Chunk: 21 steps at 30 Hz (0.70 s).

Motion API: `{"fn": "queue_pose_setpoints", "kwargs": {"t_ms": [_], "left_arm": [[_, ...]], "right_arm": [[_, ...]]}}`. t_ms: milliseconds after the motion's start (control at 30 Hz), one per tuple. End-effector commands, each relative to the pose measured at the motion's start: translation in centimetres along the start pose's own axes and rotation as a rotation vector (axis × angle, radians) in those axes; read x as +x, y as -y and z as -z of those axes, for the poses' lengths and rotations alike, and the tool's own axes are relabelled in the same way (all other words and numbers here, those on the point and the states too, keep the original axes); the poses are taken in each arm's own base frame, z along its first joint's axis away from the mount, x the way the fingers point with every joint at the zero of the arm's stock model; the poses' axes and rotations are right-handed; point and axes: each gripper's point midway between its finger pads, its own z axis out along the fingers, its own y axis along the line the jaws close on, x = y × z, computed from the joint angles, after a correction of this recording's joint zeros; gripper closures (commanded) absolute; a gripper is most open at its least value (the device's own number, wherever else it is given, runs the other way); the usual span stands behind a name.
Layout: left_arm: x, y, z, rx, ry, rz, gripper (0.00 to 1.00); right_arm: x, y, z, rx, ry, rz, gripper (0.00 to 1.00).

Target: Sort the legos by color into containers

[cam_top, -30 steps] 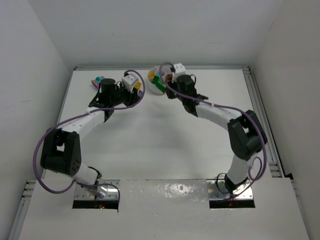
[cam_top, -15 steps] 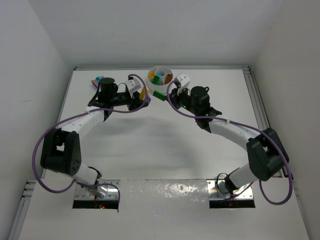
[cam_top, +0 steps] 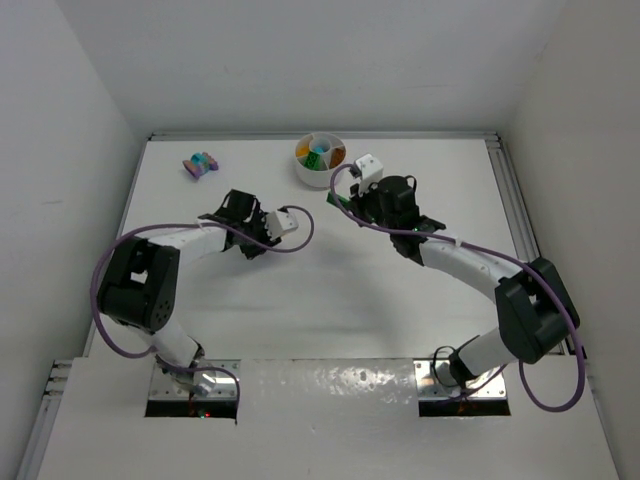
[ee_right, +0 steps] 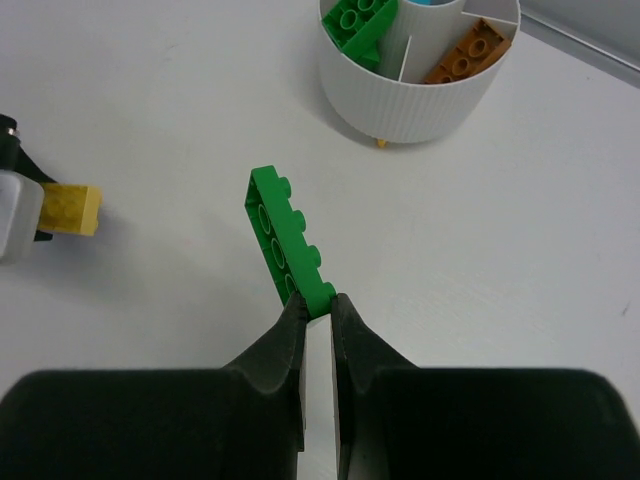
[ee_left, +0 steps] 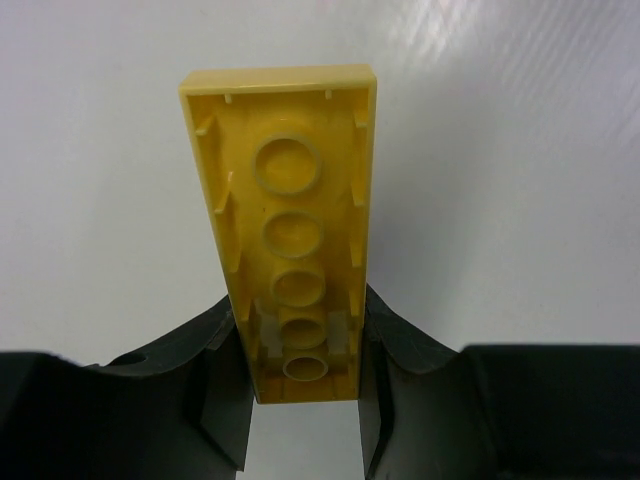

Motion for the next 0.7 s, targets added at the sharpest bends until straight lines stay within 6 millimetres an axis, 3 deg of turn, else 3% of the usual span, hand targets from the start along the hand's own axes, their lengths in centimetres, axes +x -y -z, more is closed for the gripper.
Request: {"fn": "queue_pose_setpoints", "kwargs": {"t_ms": [0,167,267,300,333,433,533,633,667], "left_arm": [[1.0,0.6,-0.4,0.03,-0.033,-0.048,0.82],[0.0,2.7,-0.8,0.134,0.033,0.006,0.66],[-0.4,3.2,-0.7,0.162,0.051,0.013,0.38],[-0.5,3.1,-0.6,0.16,0.053,0.016,0.13],[-0.6,3.0,-0.6,0.159,0.054,0.014,0.01],[-1.8,1.9,0.2,0.139,0.076,0.007,0.0],[-4.6,0.2,2.0,0.128,0.162,0.005,0.0],[-9.0,-0.8,5.2,0.14,0.334,-0.034,0.0],[-11.4,-0.7,7.0,0.151,0.436,-0.084,0.0]], "right_arm": [[-3.1,-0.1,0.7,-0.012,0.075,0.015,1.0],[-3.1,-0.5,1.2,-0.036,0.078,0.024,1.0],[-3.2,-0.5,1.4,-0.037,0.078,0.036,1.0],[-3.2,-0.4,1.5,-0.035,0.078,0.042,1.0],[-3.2,-0.5,1.5,-0.038,0.078,0.044,1.0],[-3.1,-0.7,1.6,-0.049,0.079,0.049,1.0],[-3.3,-1.4,1.9,-0.094,0.087,0.074,1.0],[-3.5,-2.6,2.4,-0.173,0.101,0.108,1.0],[-3.7,-3.6,2.6,-0.234,0.111,0.148,1.0]]}}
